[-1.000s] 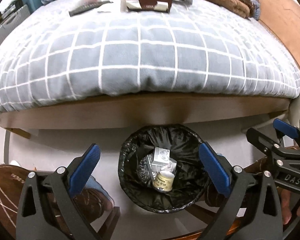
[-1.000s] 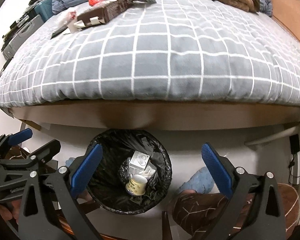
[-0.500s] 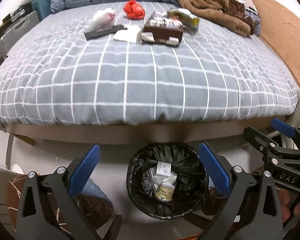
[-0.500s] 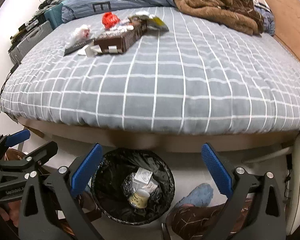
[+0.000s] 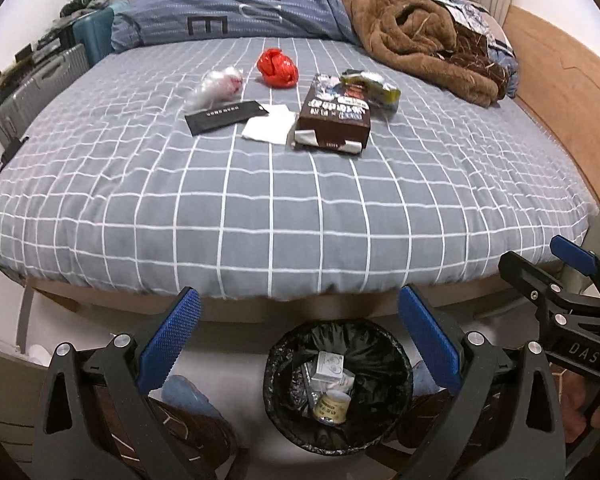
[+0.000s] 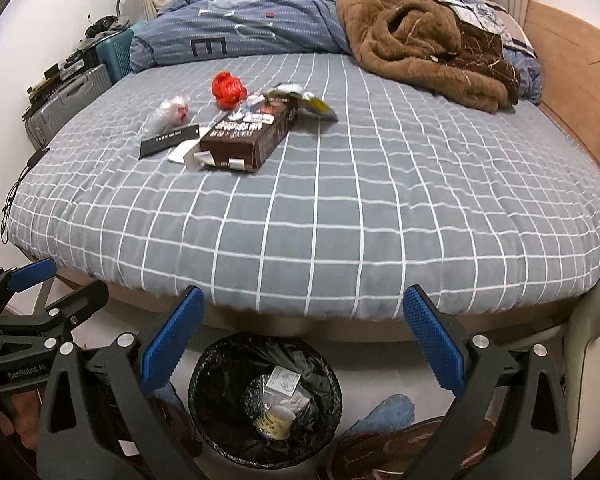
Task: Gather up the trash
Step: 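Raise both open tools back toward the trash on the bed, then grasp the clear plastic bag with the left tool while the right tool grasps the snack wrapper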
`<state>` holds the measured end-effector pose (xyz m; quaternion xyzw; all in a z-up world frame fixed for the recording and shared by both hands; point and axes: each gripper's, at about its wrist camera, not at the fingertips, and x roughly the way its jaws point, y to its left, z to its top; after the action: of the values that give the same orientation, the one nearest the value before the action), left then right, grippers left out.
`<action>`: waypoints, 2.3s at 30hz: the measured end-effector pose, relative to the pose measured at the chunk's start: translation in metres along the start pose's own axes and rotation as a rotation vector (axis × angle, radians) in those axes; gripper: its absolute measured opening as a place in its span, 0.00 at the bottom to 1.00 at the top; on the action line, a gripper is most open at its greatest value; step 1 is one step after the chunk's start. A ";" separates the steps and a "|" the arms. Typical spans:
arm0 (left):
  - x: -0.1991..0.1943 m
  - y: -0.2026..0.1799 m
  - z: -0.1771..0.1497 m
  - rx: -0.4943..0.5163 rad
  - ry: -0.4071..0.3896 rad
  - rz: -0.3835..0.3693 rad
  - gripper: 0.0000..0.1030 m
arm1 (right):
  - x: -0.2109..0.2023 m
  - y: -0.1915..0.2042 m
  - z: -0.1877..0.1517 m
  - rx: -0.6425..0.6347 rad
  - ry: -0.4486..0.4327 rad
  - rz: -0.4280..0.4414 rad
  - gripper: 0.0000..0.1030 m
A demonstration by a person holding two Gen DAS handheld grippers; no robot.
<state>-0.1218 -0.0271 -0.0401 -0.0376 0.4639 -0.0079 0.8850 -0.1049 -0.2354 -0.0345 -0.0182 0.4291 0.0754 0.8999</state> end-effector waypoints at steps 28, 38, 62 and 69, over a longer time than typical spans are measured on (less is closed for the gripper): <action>0.074 0.077 0.131 -0.065 -0.012 0.093 0.94 | 0.078 0.022 0.127 -0.063 -0.035 0.019 0.93; 0.130 0.092 0.196 -0.064 -0.015 0.118 0.94 | 0.153 -0.007 0.184 -0.089 -0.014 -0.019 0.93; 0.232 0.102 0.269 -0.074 0.028 0.151 0.65 | 0.254 -0.005 0.221 -0.267 0.035 0.002 0.33; 0.228 0.098 0.266 -0.067 0.031 0.155 0.58 | 0.247 -0.003 0.221 -0.266 0.019 -0.002 0.11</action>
<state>0.2246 0.0747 -0.0841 -0.0309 0.4789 0.0754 0.8741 0.2187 -0.1867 -0.0861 -0.1388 0.4238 0.1305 0.8855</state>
